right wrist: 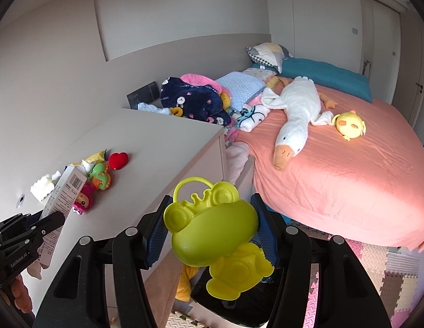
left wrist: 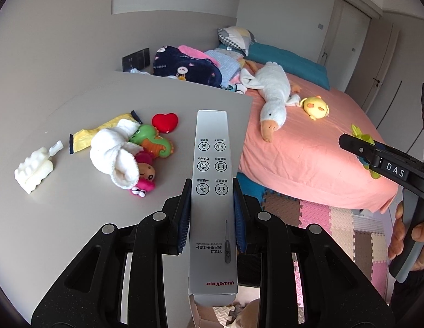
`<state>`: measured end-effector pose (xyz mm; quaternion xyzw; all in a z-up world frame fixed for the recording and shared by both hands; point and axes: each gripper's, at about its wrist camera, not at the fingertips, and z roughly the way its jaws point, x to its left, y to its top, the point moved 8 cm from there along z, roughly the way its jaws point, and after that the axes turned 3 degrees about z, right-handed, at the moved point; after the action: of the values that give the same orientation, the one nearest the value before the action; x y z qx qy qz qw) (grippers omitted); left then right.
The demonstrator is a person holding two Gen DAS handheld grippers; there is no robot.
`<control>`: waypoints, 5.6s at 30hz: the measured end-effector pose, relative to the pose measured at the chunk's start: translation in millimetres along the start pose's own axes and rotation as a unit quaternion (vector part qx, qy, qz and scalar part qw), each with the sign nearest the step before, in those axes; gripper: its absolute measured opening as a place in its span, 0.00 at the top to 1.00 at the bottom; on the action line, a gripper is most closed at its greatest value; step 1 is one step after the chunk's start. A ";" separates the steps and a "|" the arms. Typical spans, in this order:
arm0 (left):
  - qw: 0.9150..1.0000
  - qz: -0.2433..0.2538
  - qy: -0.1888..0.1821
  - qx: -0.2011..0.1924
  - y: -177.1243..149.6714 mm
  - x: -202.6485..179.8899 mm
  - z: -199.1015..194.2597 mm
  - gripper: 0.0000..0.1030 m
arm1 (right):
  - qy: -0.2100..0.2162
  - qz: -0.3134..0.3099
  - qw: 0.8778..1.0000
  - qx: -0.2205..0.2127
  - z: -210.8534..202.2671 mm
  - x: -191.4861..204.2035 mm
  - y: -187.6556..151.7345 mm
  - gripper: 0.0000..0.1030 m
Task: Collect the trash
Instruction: 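Lift the white box and green frog toy and carry them toward the bin, then open left gripper over the bin while right gripper opens over the bin, then move both grippers back over the desk toward the remaining toys, then close right gripper on pink doll while left gripper closes on white sponge duster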
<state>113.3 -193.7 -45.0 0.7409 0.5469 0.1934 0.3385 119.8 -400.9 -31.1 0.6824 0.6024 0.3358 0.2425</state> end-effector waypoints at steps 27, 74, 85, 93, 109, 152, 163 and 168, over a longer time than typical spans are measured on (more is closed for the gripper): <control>0.991 0.102 -0.080 0.029 20.2 -129.0 47.6 0.74 | -0.074 0.070 0.995 -0.012 -16.9 -114.4 -3.1 0.43; 0.993 0.106 -0.029 0.032 22.9 -86.6 57.5 0.06 | -0.107 0.058 0.992 0.012 12.8 -98.7 11.2 0.14; 0.997 0.069 0.001 0.022 18.8 -25.5 37.5 0.06 | -0.077 0.031 0.996 0.021 33.2 -37.2 8.7 0.14; 0.998 0.051 0.025 0.013 14.9 22.4 20.1 0.06 | -0.058 0.000 0.998 0.028 43.5 13.8 3.6 0.14; 0.997 0.014 0.079 0.011 -1.5 119.7 -3.6 0.06 | -0.014 -0.048 0.997 0.051 74.8 108.4 -13.2 0.14; 0.987 -0.074 0.138 0.042 -27.8 288.4 32.4 0.15 | 0.112 -0.098 0.983 0.104 136.0 261.7 -42.6 0.33; 0.987 -0.066 0.137 0.048 -34.0 292.1 38.7 0.41 | 0.147 -0.091 0.979 0.112 137.9 275.4 -51.4 0.46; 0.987 -0.073 0.134 0.042 -34.4 296.1 35.9 0.59 | 0.149 -0.078 0.979 0.112 139.5 275.7 -57.9 0.46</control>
<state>210.4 80.6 -119.2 0.6801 0.6474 0.2429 0.2434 199.8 -109.9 -119.6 0.5984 0.7168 0.3442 0.0977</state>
